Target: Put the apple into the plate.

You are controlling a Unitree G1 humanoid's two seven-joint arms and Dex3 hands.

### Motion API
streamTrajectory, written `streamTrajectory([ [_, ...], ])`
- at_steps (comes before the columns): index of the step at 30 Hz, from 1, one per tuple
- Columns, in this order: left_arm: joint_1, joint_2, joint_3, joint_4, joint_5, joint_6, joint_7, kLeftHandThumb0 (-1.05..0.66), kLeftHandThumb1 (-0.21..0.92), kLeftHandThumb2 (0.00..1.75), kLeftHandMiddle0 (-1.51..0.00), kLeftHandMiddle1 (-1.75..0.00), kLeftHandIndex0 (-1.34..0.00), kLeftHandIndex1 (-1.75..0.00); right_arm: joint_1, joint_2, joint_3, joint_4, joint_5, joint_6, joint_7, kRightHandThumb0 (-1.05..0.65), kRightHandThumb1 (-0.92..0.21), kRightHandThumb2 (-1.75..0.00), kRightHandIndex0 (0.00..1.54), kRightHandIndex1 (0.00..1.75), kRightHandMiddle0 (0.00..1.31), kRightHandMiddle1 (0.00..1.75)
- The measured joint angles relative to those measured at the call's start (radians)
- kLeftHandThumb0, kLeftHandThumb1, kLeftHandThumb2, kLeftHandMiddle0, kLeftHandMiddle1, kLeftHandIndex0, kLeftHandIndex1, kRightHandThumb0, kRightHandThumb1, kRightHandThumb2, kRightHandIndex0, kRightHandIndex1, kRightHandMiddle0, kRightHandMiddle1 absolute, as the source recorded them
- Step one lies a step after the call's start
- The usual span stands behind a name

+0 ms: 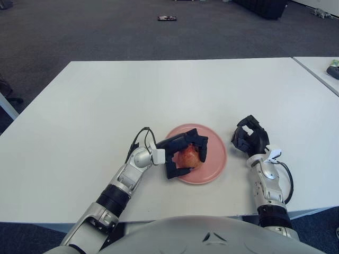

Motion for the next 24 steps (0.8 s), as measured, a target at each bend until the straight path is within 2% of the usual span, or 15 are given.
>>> streamTrajectory([
  [8,0.0,-0.01,0.0,0.027,0.019,-0.054,0.029,0.0,-0.08,1.71,-0.97,-1.57,-0.68,-1.75,0.001,0.0,0.001,-0.006,0.0,0.01,-0.006,-0.44,-0.43,-1.19,0.95,1.75,0.52,1.75],
  [12,0.0,-0.016,0.0,0.04,0.044,-0.081,0.061,0.0,-0.05,1.69,-0.92,-1.62,-0.66,-1.75,0.001,-0.001,0.004,-0.02,-0.002,0.038,-0.018,-0.44,-0.44,-1.17,0.93,1.75,0.51,1.75],
  [16,0.005,-0.021,0.001,0.043,0.073,-0.095,0.098,0.0,-0.03,1.68,-0.87,-1.72,-0.68,-1.68,0.001,-0.004,0.005,-0.03,-0.009,0.055,-0.033,-0.44,-0.45,-1.16,0.93,1.75,0.5,1.75],
  [18,0.009,-0.023,0.001,0.043,0.081,-0.096,0.112,0.0,0.07,1.56,-0.79,-1.73,-0.63,-1.63,0.001,-0.004,0.006,-0.034,-0.016,0.062,-0.038,-0.44,-0.46,-1.15,0.91,1.75,0.5,1.75],
  [22,0.019,-0.029,0.003,0.033,0.078,-0.077,0.124,0.0,0.44,1.1,-0.51,-1.74,-0.43,-1.55,0.001,-0.003,0.005,-0.04,-0.018,0.079,-0.05,-0.43,-0.46,-1.14,0.9,1.75,0.5,1.75],
  [23,0.021,-0.029,0.003,0.03,0.076,-0.071,0.125,-0.13,0.35,1.18,-0.33,-1.68,-0.28,-1.53,0.001,-0.002,0.005,-0.041,-0.018,0.082,-0.052,-0.43,-0.46,-1.14,0.89,1.75,0.49,1.75],
  [24,0.023,-0.03,0.004,0.027,0.072,-0.065,0.125,-0.24,0.27,1.23,-0.21,-1.48,-0.18,-1.44,0.0,-0.002,0.005,-0.042,-0.018,0.084,-0.054,-0.43,-0.46,-1.14,0.89,1.75,0.49,1.75],
])
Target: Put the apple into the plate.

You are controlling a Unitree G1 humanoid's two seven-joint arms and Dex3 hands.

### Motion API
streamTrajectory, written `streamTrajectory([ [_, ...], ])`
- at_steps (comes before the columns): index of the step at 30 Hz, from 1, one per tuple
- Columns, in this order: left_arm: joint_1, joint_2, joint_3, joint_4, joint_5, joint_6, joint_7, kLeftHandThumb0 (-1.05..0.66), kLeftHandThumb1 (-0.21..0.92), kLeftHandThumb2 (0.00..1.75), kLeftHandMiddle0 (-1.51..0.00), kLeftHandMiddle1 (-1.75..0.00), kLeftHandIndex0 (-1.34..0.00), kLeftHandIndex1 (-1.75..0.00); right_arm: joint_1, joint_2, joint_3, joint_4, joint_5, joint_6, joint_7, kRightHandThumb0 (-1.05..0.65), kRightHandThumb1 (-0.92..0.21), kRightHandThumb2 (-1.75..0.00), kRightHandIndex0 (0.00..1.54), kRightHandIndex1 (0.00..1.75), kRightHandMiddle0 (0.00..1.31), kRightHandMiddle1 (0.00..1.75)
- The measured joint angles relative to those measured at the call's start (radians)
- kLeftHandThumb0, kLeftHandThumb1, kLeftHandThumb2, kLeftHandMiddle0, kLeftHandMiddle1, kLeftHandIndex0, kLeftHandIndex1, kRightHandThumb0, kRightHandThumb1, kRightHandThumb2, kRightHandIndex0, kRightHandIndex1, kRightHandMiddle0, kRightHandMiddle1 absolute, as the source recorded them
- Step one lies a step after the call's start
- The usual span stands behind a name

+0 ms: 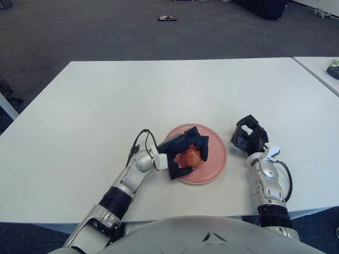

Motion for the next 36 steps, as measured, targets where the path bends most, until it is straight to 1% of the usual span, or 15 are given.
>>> streamTrajectory([
  [1,0.001,0.0,0.0,-0.004,-0.003,0.007,0.0,-0.27,0.25,1.25,-0.17,-1.41,-0.14,-1.4,0.0,0.001,0.0,-0.001,0.0,0.002,-0.002,-0.43,-0.46,-1.14,0.89,1.75,0.49,1.75],
  [2,0.002,0.0,0.0,-0.008,-0.005,0.014,0.0,-0.34,0.22,1.26,-0.11,-1.25,-0.09,-1.32,0.0,0.001,0.0,-0.002,0.0,0.004,-0.004,-0.43,-0.47,-1.14,0.89,1.75,0.49,1.75],
  [3,0.003,0.0,0.0,-0.011,-0.006,0.022,-0.001,-0.37,0.21,1.26,-0.08,-1.19,-0.07,-1.29,0.0,0.002,0.0,-0.003,0.0,0.005,-0.006,-0.43,-0.47,-1.14,0.89,1.75,0.49,1.75],
  [5,0.004,0.001,0.0,-0.018,-0.007,0.037,-0.002,-0.48,0.22,1.22,-0.03,-0.92,-0.03,-1.12,0.0,0.005,-0.001,-0.004,0.0,0.005,-0.008,-0.43,-0.47,-1.14,0.89,1.75,0.49,1.75],
  [7,0.005,0.001,-0.001,-0.024,-0.007,0.05,-0.002,-0.58,0.28,1.16,-0.02,-0.72,-0.01,-0.95,0.0,0.006,-0.001,-0.005,0.001,0.006,-0.009,-0.43,-0.47,-1.14,0.88,1.75,0.49,1.75],
  [9,0.005,0.002,-0.001,-0.026,-0.007,0.056,-0.002,-0.69,0.38,1.06,-0.01,-0.48,-0.01,-0.69,0.0,0.007,-0.001,-0.007,0.002,0.007,-0.009,-0.43,-0.47,-1.14,0.88,1.75,0.49,1.75],
  [10,0.005,0.003,-0.001,-0.026,-0.007,0.056,-0.002,-0.71,0.39,1.05,0.0,-0.45,0.0,-0.66,0.0,0.007,-0.002,-0.007,0.003,0.008,-0.009,-0.43,-0.47,-1.14,0.88,1.75,0.49,1.75],
  [12,0.005,0.004,-0.002,-0.026,-0.006,0.055,-0.002,-0.78,0.47,0.98,0.0,-0.26,0.0,-0.41,0.0,0.007,-0.002,-0.008,0.003,0.008,-0.009,-0.43,-0.47,-1.13,0.88,1.75,0.49,1.75],
  [13,0.005,0.004,-0.002,-0.026,-0.006,0.054,-0.002,-0.79,0.49,0.97,0.0,-0.23,0.0,-0.36,0.0,0.007,-0.002,-0.008,0.003,0.008,-0.008,-0.43,-0.47,-1.13,0.88,1.75,0.49,1.75],
  [14,0.005,0.005,-0.001,-0.026,-0.006,0.051,-0.001,-0.82,0.51,0.95,0.0,-0.15,0.0,-0.26,0.001,0.007,-0.002,-0.008,0.003,0.008,-0.008,-0.43,-0.47,-1.13,0.88,1.75,0.49,1.75],
  [18,0.004,0.007,0.0,-0.021,-0.005,0.023,0.005,-0.88,0.56,0.9,0.0,-0.03,0.0,-0.06,0.001,0.007,-0.002,-0.008,0.003,0.008,-0.008,-0.43,-0.48,-1.13,0.88,1.75,0.49,1.75],
  [23,-0.005,0.004,0.001,-0.002,-0.053,-0.006,-0.012,-0.93,0.61,0.84,0.0,0.0,0.0,-0.01,0.002,0.007,-0.002,-0.008,0.003,0.008,-0.008,-0.43,-0.48,-1.12,0.87,1.75,0.48,1.75],
  [27,-0.01,-0.004,0.008,-0.002,-0.137,0.006,-0.05,-1.0,0.83,0.73,0.0,0.0,0.0,0.0,0.002,0.007,-0.002,-0.008,0.003,0.008,-0.006,-0.43,-0.48,-1.12,0.87,1.75,0.48,1.75],
  [29,-0.013,-0.014,0.017,0.013,-0.165,0.014,-0.057,-1.0,0.88,0.79,0.0,0.0,0.0,0.0,0.002,0.007,-0.002,-0.008,0.003,0.008,-0.006,-0.43,-0.48,-1.12,0.87,1.75,0.48,1.75],
  [36,-0.08,-0.079,0.059,0.283,-0.179,-0.014,-0.029,-1.01,0.92,1.0,0.0,0.0,0.0,0.0,0.003,0.006,0.001,-0.013,0.0,0.002,-0.006,-0.43,-0.49,-1.11,0.86,1.75,0.48,1.75],
])
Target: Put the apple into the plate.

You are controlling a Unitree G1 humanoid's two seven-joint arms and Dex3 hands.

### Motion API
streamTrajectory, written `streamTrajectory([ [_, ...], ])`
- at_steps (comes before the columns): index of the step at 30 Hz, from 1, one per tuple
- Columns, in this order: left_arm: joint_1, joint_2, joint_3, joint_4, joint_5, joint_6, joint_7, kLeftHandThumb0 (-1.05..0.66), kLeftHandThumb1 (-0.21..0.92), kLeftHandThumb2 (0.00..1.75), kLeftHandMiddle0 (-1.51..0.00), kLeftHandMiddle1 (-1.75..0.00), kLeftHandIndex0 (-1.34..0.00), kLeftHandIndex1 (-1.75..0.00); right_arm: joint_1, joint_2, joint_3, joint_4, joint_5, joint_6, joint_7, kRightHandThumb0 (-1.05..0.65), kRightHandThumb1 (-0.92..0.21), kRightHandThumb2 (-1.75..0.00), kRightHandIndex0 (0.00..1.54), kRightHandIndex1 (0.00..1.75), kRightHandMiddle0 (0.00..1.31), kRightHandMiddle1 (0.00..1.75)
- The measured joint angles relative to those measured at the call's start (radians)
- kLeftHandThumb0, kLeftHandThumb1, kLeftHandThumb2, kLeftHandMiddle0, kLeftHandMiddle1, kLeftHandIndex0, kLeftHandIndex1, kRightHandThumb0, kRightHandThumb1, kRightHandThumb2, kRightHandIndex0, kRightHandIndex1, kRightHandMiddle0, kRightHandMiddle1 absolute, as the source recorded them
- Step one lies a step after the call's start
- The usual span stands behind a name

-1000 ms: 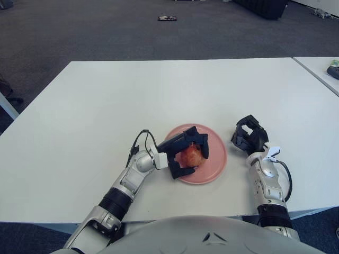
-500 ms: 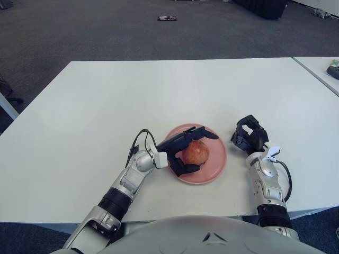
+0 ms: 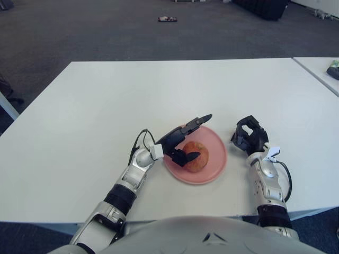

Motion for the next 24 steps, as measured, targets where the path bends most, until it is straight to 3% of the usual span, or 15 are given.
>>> streamTrajectory([
  [3,-0.039,-0.029,0.028,0.118,-0.001,-0.022,0.019,-1.03,0.92,1.07,0.0,0.0,0.0,0.0,0.003,0.0,0.0,0.0,0.0,0.003,0.0,-0.43,-0.49,-1.11,0.86,1.75,0.47,1.75],
  [5,-0.052,-0.041,0.06,0.131,-0.017,-0.029,0.034,-1.04,0.92,1.09,0.0,0.0,0.0,0.0,0.003,0.001,0.0,0.001,0.0,0.008,0.001,-0.43,-0.49,-1.11,0.86,1.75,0.47,1.75],
  [10,-0.004,-0.045,0.092,-0.043,-0.135,-0.015,0.007,-1.05,0.92,1.09,0.0,0.0,0.0,0.0,0.002,0.0,0.001,-0.008,-0.002,0.001,0.001,-0.42,-0.5,-1.1,0.87,1.75,0.47,1.75],
  [17,0.047,-0.045,0.119,-0.291,-0.358,0.079,-0.09,-1.05,0.92,1.09,0.0,0.0,0.0,0.0,0.003,-0.001,0.0,-0.001,-0.004,0.002,0.004,-0.42,-0.5,-1.1,0.89,1.75,0.47,1.75],
  [24,0.095,-0.08,0.2,-0.315,-0.498,0.155,-0.118,-1.05,0.92,1.11,0.0,0.0,0.0,0.0,0.004,-0.003,-0.001,0.015,-0.003,-0.006,0.016,-0.43,-0.48,-1.12,0.91,1.75,0.48,1.75],
])
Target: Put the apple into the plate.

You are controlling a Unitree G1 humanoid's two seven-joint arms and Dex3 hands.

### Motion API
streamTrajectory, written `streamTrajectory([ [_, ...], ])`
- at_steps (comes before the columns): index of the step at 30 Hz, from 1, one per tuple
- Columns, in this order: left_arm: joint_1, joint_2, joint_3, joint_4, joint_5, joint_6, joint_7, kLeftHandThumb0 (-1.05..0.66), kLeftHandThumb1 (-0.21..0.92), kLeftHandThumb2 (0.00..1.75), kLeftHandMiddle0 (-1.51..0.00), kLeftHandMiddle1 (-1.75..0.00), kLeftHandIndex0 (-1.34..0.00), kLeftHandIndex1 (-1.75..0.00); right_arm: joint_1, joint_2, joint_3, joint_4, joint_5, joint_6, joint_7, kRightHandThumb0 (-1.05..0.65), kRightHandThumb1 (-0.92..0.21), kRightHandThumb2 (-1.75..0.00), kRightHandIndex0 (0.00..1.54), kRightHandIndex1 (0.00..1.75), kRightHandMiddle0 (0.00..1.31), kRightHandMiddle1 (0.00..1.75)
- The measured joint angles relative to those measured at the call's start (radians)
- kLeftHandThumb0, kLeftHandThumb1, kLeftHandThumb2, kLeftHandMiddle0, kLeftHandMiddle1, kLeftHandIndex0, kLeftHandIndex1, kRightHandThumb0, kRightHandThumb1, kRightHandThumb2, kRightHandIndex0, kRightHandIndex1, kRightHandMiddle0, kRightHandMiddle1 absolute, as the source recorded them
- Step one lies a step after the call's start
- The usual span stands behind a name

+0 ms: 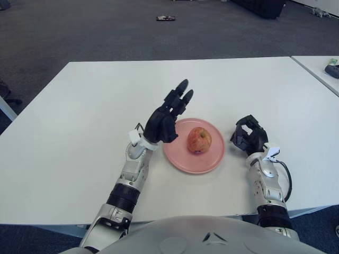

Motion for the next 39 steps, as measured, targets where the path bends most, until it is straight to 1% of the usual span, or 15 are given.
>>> streamTrajectory([
  [6,0.02,-0.028,0.068,-0.009,-0.048,0.073,0.032,-1.05,0.92,1.1,-0.01,-0.01,-0.01,-0.01,-0.001,-0.001,-0.001,0.026,0.0,-0.05,0.015,-0.43,-0.47,-1.13,0.92,1.75,0.49,1.75],
  [14,0.031,-0.088,0.152,-0.045,-0.043,0.105,0.151,-1.0,0.92,1.04,0.0,-0.3,0.0,-0.37,-0.005,0.0,0.0,0.044,0.006,-0.086,0.041,-0.44,-0.43,-1.18,0.95,1.75,0.52,1.75],
  [21,0.034,-0.111,0.216,-0.026,-0.004,0.059,0.205,-0.96,0.92,1.04,0.0,-0.52,0.0,-0.6,-0.008,0.001,-0.003,0.046,0.022,-0.088,0.048,-0.45,-0.41,-1.22,0.97,1.75,0.54,1.75],
  [22,0.034,-0.112,0.227,-0.022,0.008,0.048,0.221,-0.96,0.92,1.06,0.0,-0.67,0.0,-0.71,-0.008,0.001,-0.003,0.046,0.022,-0.087,0.048,-0.45,-0.41,-1.22,0.97,1.75,0.54,1.75],
  [23,0.034,-0.113,0.236,-0.019,0.023,0.035,0.239,-0.96,0.92,1.06,0.0,-0.72,0.0,-0.75,-0.008,0.001,-0.003,0.046,0.023,-0.086,0.047,-0.45,-0.41,-1.22,0.97,1.75,0.54,1.75],
  [24,0.034,-0.114,0.246,-0.016,0.041,0.024,0.26,-0.95,0.92,1.06,0.0,-0.86,0.0,-0.86,-0.009,0.001,-0.003,0.046,0.023,-0.085,0.047,-0.45,-0.4,-1.22,0.97,1.75,0.54,1.75],
  [26,0.034,-0.115,0.265,-0.01,0.077,0.005,0.306,-0.94,0.92,1.06,0.0,-1.02,0.0,-1.0,-0.009,0.001,-0.003,0.046,0.024,-0.083,0.047,-0.45,-0.4,-1.22,0.97,1.75,0.54,1.75],
  [27,0.034,-0.116,0.275,-0.007,0.094,-0.003,0.334,-0.93,0.92,1.06,0.0,-1.13,0.0,-1.1,-0.009,0.001,-0.003,0.046,0.024,-0.083,0.047,-0.45,-0.4,-1.22,0.97,1.75,0.54,1.75],
  [28,0.034,-0.117,0.286,-0.004,0.112,-0.01,0.362,-0.89,0.92,1.06,-0.03,-1.27,0.0,-1.33,-0.009,0.001,-0.003,0.046,0.024,-0.083,0.047,-0.45,-0.4,-1.22,0.97,1.75,0.54,1.75],
  [29,0.034,-0.117,0.293,-0.002,0.127,-0.015,0.389,-0.87,0.92,1.06,-0.05,-1.37,0.0,-1.48,-0.009,0.001,-0.003,0.046,0.024,-0.083,0.047,-0.45,-0.4,-1.22,0.97,1.75,0.54,1.75],
  [31,0.034,-0.118,0.306,0.001,0.151,-0.021,0.435,-0.8,0.91,1.06,-0.09,-1.47,-0.02,-1.61,-0.009,0.0,-0.003,0.046,0.024,-0.083,0.048,-0.45,-0.4,-1.22,0.97,1.75,0.54,1.75],
  [33,0.034,-0.119,0.316,0.002,0.181,-0.025,0.487,-0.73,0.86,1.11,-0.16,-1.57,-0.12,-1.68,-0.009,0.0,-0.003,0.046,0.024,-0.083,0.047,-0.45,-0.4,-1.22,0.97,1.75,0.54,1.75],
  [35,0.034,-0.12,0.326,0.005,0.221,-0.032,0.548,-0.53,0.75,0.96,-0.26,-1.61,-0.25,-1.72,-0.009,0.0,-0.003,0.045,0.024,-0.081,0.047,-0.45,-0.4,-1.22,0.96,1.75,0.54,1.75],
  [37,0.034,-0.12,0.335,0.009,0.253,-0.04,0.601,-0.46,0.7,0.94,-0.33,-1.66,-0.3,-1.73,-0.009,-0.001,-0.003,0.045,0.024,-0.081,0.047,-0.45,-0.4,-1.22,0.96,1.75,0.54,1.75],
  [39,0.034,-0.121,0.342,0.018,0.287,-0.052,0.652,-0.44,0.63,0.99,-0.44,-1.7,-0.37,-1.74,-0.009,-0.001,-0.003,0.045,0.024,-0.081,0.047,-0.45,-0.4,-1.22,0.96,1.75,0.54,1.75],
])
